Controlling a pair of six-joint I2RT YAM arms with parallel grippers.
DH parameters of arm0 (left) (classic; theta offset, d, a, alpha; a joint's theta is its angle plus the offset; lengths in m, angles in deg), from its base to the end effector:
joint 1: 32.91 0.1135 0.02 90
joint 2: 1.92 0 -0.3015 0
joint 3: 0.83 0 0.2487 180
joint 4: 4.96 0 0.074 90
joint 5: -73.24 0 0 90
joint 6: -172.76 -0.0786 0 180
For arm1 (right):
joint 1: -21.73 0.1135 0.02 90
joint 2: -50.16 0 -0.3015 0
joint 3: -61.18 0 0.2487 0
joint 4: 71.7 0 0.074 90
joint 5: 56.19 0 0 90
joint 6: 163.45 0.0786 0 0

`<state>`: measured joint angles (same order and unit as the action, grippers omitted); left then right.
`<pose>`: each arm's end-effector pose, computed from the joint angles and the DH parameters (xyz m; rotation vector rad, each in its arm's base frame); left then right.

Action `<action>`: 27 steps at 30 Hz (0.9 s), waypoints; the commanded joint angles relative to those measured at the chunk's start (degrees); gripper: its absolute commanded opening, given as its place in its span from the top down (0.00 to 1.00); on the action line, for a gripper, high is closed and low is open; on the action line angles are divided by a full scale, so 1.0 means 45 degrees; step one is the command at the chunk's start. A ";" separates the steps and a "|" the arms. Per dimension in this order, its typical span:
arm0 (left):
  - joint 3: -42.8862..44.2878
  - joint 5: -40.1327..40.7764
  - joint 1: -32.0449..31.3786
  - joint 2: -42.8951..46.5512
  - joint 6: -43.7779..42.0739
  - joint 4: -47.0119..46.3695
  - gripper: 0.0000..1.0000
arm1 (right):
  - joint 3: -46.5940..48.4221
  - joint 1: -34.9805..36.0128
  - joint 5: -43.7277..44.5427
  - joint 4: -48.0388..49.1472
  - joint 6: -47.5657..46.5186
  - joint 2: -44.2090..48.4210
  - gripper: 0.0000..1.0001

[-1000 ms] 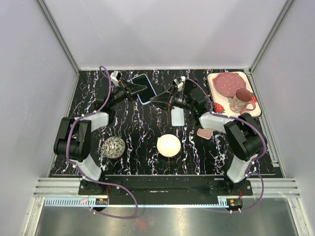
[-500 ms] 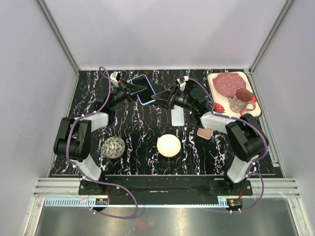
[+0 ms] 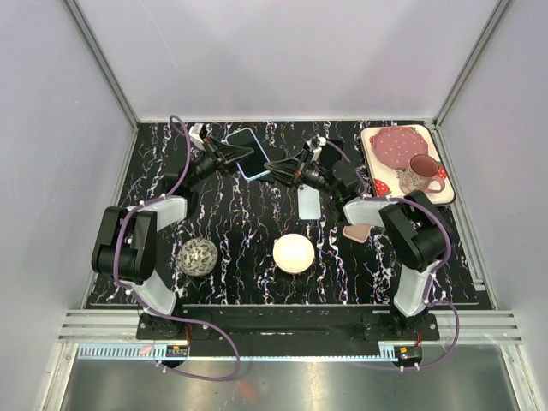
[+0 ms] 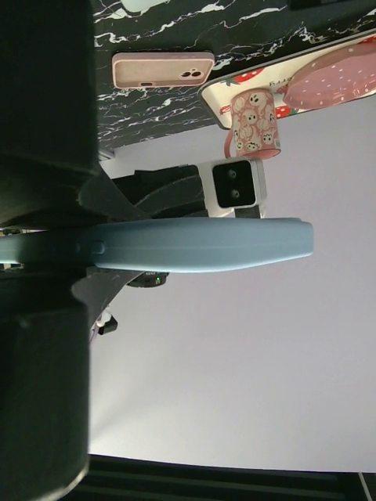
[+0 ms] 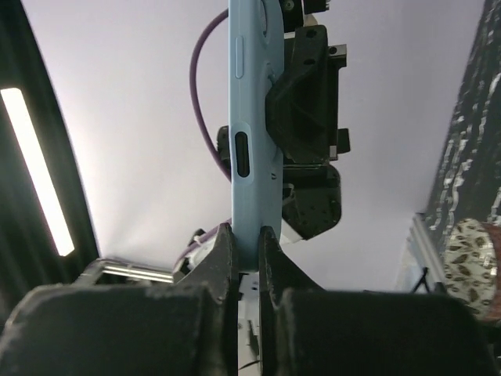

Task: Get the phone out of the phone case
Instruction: Remove the phone case from the phone.

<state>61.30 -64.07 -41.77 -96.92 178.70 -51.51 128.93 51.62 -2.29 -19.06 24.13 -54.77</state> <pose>0.3654 -0.1154 0.3090 -0.4404 1.7149 -1.9726 0.3483 0.2536 0.2912 0.3299 1.7522 2.1679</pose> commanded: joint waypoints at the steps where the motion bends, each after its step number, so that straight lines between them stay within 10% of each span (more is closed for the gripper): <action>1: 0.0896 -0.0482 0.0055 0.1361 0.0575 -0.2434 1.00 | 0.0548 -0.0099 0.0969 0.5117 0.4289 -0.0824 1.00; 27: 0.1015 0.2739 -0.0647 0.2772 0.2605 -0.6494 1.00 | 0.4631 0.1151 0.3977 0.5159 0.7514 -0.2172 1.00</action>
<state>63.20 -49.34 -41.14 -88.14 183.26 -55.34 145.84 55.05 5.30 -6.38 37.24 -63.32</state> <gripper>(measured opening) 0.166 0.066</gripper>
